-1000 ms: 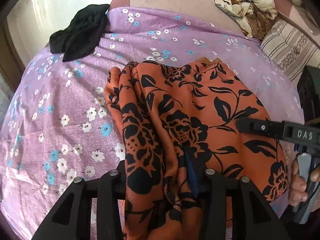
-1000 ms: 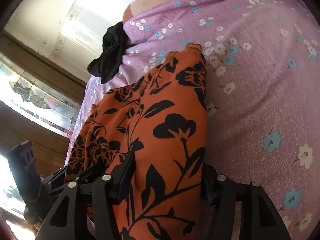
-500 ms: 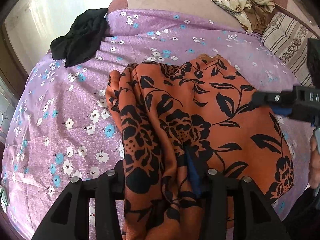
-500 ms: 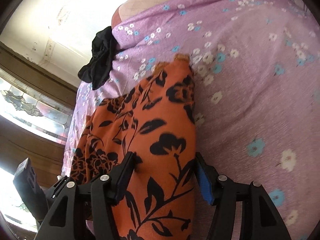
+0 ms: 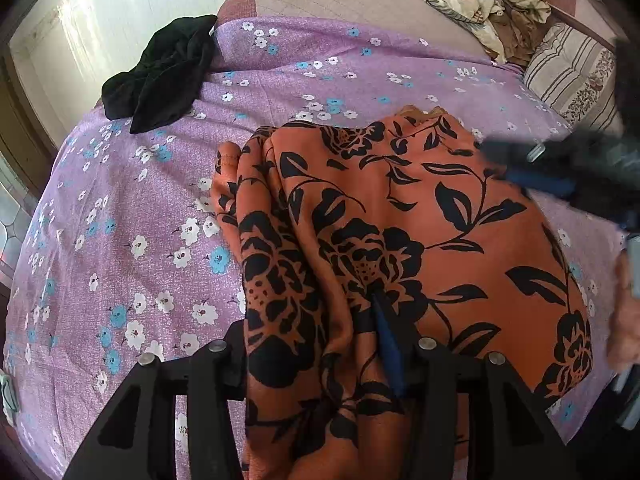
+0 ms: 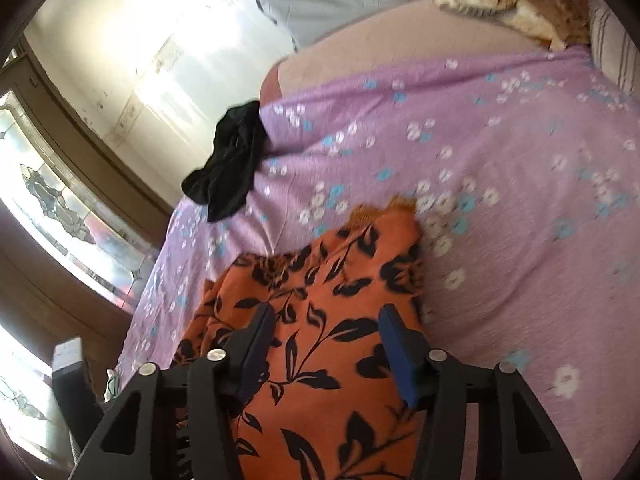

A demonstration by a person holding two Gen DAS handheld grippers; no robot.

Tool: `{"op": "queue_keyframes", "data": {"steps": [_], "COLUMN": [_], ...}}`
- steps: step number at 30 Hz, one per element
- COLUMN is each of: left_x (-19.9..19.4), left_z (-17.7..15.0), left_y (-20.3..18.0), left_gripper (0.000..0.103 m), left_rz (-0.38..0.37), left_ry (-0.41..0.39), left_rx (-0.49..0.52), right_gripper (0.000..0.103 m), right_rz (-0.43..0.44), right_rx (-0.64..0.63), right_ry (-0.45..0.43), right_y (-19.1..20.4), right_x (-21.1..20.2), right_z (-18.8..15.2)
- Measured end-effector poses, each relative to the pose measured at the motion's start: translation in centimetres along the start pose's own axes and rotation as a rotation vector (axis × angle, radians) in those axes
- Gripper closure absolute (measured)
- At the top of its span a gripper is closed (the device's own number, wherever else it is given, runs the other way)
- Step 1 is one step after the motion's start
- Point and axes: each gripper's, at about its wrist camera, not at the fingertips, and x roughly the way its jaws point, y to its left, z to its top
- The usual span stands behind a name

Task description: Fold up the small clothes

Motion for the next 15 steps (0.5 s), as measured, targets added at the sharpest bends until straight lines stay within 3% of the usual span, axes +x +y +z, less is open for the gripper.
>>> {"op": "queue_keyframes", "data": {"steps": [3, 5, 13, 15], "left_x": [0.2, 0.4, 0.3, 0.2], "left_z": [0.0, 0.0, -0.3, -0.5], "left_y": [0.0, 0.0, 0.4, 0.4], "left_gripper": [0.04, 0.035, 0.034, 0.034], "left_rz": [0.02, 0.047, 0.051, 0.057], "left_ry": [-0.003, -0.008, -0.013, -0.018], "left_rx": [0.006, 0.011, 0.003, 0.006], "right_gripper": [0.046, 0.046, 0.047, 0.056], "right_rz": [-0.074, -0.064, 0.01, 0.003], "right_rx": [0.014, 0.017, 0.002, -0.032], "right_ry": [0.111, 0.088, 0.013, -0.001], "right_y": [-0.8, -0.8, 0.1, 0.7], "right_x": [3.4, 3.2, -2.4, -3.7], "right_z": [-0.6, -0.5, -2.0, -2.5]}}
